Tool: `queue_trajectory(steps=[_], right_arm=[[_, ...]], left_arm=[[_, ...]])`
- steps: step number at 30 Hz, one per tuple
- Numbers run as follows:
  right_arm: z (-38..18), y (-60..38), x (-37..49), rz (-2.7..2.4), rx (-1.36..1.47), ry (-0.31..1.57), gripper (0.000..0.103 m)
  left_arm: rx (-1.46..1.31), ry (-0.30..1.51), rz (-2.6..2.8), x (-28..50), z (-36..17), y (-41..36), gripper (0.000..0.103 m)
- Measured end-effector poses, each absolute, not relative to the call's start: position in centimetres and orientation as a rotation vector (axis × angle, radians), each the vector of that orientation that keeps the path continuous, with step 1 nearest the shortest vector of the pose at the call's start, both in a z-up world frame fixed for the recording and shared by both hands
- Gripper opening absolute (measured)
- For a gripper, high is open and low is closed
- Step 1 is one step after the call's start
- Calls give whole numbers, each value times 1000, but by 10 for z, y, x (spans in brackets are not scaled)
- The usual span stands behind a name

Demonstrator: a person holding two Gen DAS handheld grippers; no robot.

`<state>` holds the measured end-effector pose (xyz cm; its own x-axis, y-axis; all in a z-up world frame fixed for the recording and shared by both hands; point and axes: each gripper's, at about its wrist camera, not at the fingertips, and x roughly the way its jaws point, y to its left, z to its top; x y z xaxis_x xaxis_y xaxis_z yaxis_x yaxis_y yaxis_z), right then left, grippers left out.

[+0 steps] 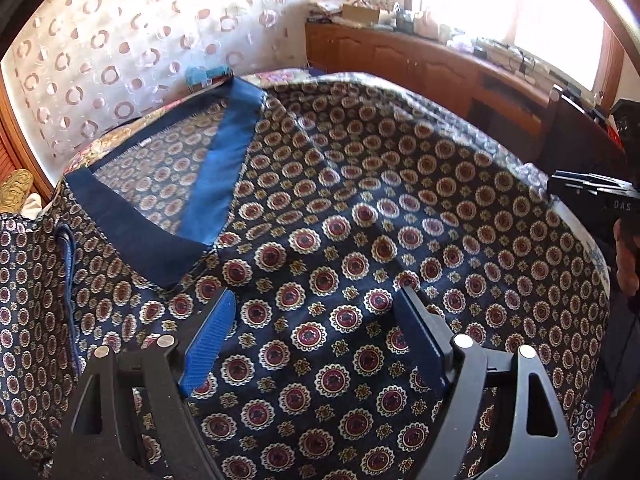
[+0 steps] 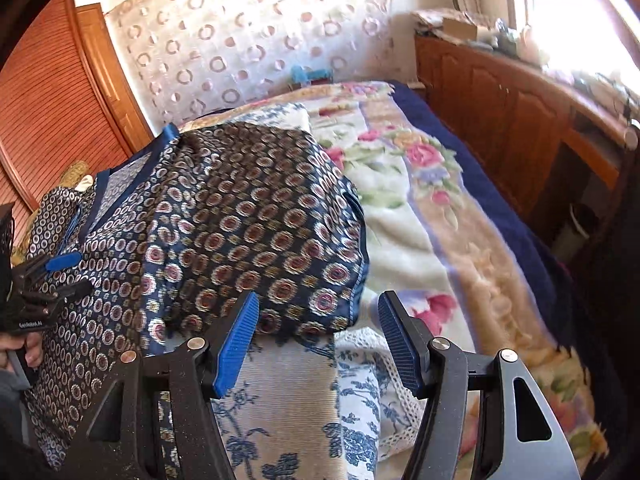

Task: Fold small clothes

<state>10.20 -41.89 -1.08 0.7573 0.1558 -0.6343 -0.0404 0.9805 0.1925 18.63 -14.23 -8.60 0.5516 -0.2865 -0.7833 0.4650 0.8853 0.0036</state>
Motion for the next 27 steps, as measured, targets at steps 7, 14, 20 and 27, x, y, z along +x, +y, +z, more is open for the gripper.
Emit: queue_trajectory(steps=[7, 14, 20, 27], right_arm=[[-12, -430, 121, 146, 258, 749, 64], [-21, -434, 139, 193, 315, 768, 56], [-15, -428, 144, 204, 267, 749, 19], [17, -408, 139, 159, 116, 649, 6]], left_arm=[[218, 889, -458, 187, -87, -145, 86], [221, 912, -445, 194, -93, -147, 103], [222, 913, -444, 194, -94, -147, 103], [222, 913, -446, 194, -93, -147, 103]])
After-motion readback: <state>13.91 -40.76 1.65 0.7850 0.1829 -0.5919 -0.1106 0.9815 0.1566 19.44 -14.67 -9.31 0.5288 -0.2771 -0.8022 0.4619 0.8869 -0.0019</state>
